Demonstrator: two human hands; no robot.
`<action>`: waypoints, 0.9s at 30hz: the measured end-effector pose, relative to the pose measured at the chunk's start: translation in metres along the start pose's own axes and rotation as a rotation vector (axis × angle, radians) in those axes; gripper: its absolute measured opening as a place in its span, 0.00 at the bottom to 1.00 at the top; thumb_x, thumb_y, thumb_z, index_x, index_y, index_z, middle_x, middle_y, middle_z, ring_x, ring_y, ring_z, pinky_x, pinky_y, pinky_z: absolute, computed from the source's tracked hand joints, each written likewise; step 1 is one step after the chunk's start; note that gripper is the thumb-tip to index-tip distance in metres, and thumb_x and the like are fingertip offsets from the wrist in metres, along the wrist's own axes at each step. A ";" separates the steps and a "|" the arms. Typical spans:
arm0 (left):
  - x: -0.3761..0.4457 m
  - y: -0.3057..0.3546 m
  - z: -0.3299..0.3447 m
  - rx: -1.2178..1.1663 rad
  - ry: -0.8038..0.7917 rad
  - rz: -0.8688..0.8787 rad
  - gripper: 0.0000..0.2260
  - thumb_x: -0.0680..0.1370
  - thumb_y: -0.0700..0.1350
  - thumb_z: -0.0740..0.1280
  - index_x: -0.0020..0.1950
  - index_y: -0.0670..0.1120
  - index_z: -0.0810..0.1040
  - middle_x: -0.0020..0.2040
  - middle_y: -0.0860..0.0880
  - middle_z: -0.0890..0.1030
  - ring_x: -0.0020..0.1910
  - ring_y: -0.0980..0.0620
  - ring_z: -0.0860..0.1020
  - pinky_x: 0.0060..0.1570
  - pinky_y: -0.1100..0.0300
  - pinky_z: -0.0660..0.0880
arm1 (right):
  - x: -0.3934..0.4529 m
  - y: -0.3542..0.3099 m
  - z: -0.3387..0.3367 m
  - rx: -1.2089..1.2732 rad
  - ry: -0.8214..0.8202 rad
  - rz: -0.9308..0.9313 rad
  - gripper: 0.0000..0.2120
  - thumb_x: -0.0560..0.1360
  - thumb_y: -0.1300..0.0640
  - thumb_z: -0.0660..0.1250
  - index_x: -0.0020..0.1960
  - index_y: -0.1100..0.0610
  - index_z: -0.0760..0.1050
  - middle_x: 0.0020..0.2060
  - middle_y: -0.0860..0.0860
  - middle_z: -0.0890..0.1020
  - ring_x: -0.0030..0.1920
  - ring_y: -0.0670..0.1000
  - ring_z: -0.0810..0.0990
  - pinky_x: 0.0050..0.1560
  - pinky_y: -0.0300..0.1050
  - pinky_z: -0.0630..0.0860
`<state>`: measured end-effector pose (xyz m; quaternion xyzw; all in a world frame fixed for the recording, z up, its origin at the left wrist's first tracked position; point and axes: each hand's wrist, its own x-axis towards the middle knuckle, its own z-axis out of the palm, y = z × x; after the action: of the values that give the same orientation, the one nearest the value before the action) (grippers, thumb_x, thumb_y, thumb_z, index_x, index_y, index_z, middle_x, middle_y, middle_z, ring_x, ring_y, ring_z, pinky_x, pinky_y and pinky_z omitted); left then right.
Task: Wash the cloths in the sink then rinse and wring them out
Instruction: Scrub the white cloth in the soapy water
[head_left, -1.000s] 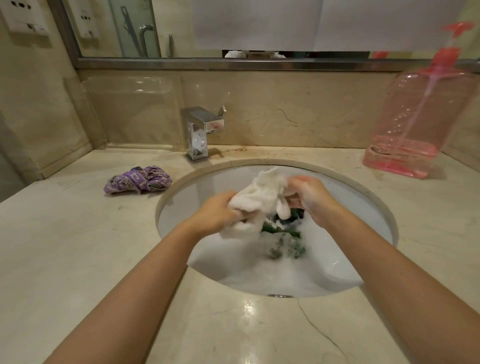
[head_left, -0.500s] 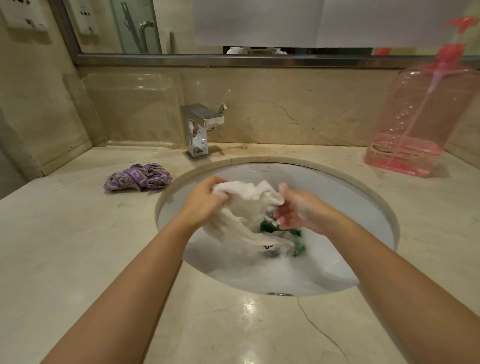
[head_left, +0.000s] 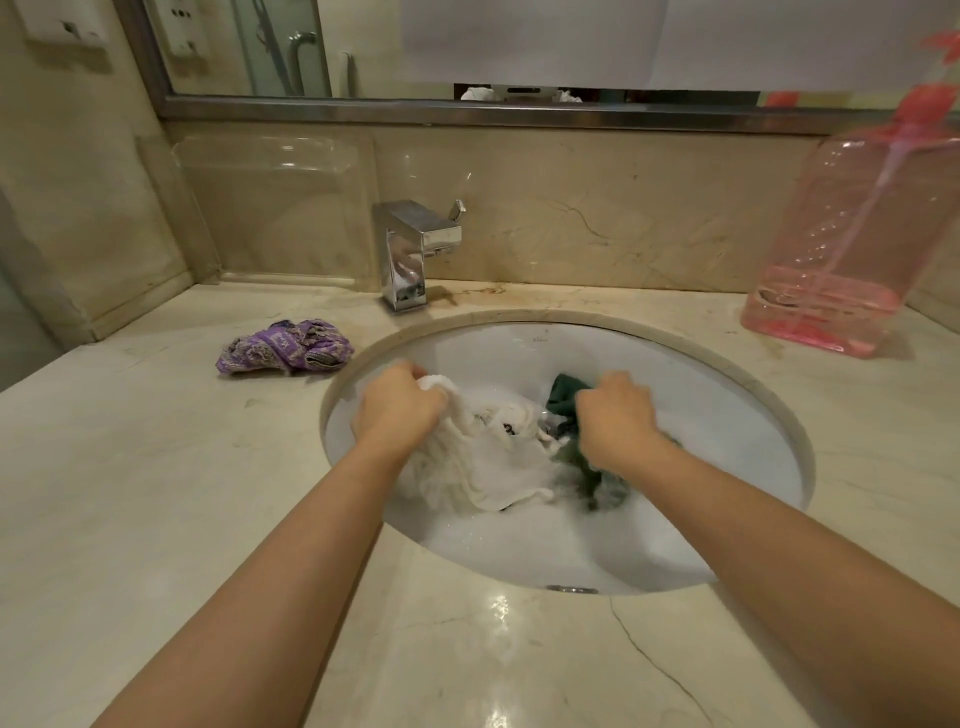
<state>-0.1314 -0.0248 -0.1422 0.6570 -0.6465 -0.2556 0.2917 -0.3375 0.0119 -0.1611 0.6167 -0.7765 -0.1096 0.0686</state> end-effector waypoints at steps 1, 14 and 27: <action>0.001 0.001 0.001 -0.021 0.021 -0.016 0.09 0.77 0.47 0.65 0.56 0.47 0.72 0.54 0.45 0.77 0.57 0.42 0.75 0.56 0.52 0.73 | 0.007 -0.007 0.004 0.199 -0.031 -0.095 0.14 0.78 0.60 0.61 0.62 0.57 0.76 0.60 0.55 0.71 0.60 0.57 0.72 0.55 0.46 0.71; 0.014 -0.005 -0.005 -0.122 0.076 -0.159 0.04 0.73 0.40 0.64 0.41 0.47 0.79 0.46 0.43 0.79 0.55 0.39 0.77 0.49 0.55 0.74 | 0.033 -0.021 0.007 1.218 -0.136 0.004 0.14 0.81 0.57 0.61 0.61 0.64 0.77 0.58 0.59 0.79 0.58 0.59 0.78 0.56 0.49 0.74; -0.002 0.016 0.017 -0.238 -0.285 0.143 0.44 0.71 0.39 0.75 0.78 0.48 0.51 0.77 0.44 0.56 0.75 0.43 0.58 0.70 0.48 0.62 | 0.002 0.036 -0.058 2.455 0.133 -0.497 0.17 0.67 0.53 0.76 0.41 0.66 0.76 0.42 0.58 0.75 0.49 0.55 0.76 0.60 0.51 0.73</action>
<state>-0.1544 -0.0238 -0.1427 0.5273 -0.6917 -0.3991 0.2903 -0.3581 0.0124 -0.0959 0.4077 -0.2240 0.7062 -0.5337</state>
